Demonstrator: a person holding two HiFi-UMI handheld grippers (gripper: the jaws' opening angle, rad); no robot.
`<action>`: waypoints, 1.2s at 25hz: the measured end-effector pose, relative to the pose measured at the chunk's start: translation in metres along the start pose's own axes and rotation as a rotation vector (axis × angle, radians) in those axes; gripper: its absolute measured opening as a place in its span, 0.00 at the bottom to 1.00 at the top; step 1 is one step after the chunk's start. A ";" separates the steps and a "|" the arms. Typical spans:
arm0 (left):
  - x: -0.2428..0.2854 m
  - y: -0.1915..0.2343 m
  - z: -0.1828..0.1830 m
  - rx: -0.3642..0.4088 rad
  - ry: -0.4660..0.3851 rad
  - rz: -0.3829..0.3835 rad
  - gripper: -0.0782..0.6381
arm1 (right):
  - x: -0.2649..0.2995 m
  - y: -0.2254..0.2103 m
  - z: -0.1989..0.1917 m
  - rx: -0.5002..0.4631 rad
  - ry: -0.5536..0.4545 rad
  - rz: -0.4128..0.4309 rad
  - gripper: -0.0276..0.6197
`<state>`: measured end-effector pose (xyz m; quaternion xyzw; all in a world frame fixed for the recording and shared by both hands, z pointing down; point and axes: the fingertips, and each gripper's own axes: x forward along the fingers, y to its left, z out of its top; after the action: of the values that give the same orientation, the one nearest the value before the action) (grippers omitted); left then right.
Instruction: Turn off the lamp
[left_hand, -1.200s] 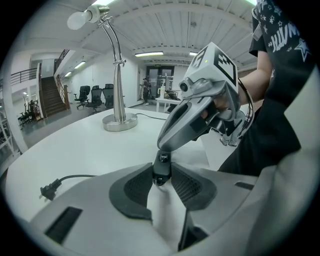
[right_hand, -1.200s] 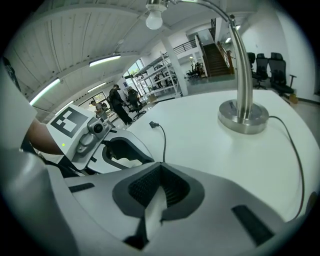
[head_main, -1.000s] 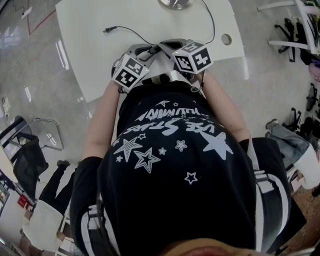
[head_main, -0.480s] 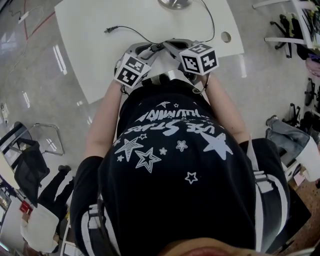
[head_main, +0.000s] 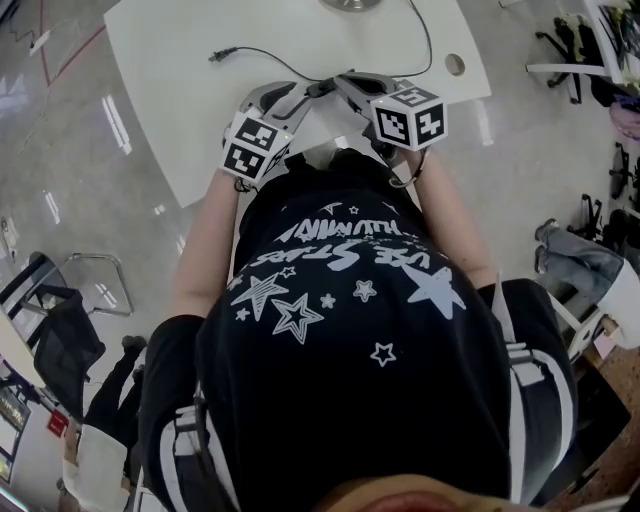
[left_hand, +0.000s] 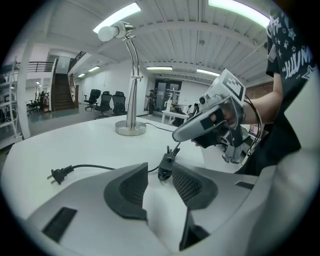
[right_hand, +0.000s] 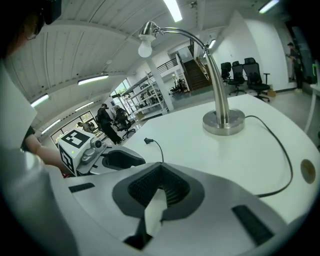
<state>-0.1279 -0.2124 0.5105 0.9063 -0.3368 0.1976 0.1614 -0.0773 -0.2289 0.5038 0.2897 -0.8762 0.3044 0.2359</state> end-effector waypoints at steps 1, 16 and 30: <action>-0.001 0.000 0.002 -0.014 -0.008 0.004 0.32 | -0.002 -0.002 0.000 0.000 -0.002 -0.002 0.05; -0.023 -0.038 0.031 -0.157 -0.134 0.238 0.37 | -0.056 -0.003 -0.024 -0.063 -0.018 0.117 0.05; -0.043 -0.168 0.063 -0.171 -0.306 0.447 0.37 | -0.169 -0.008 -0.084 -0.151 -0.055 0.208 0.05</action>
<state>-0.0290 -0.0945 0.4083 0.8119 -0.5643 0.0600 0.1369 0.0697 -0.1166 0.4667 0.1867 -0.9281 0.2524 0.2000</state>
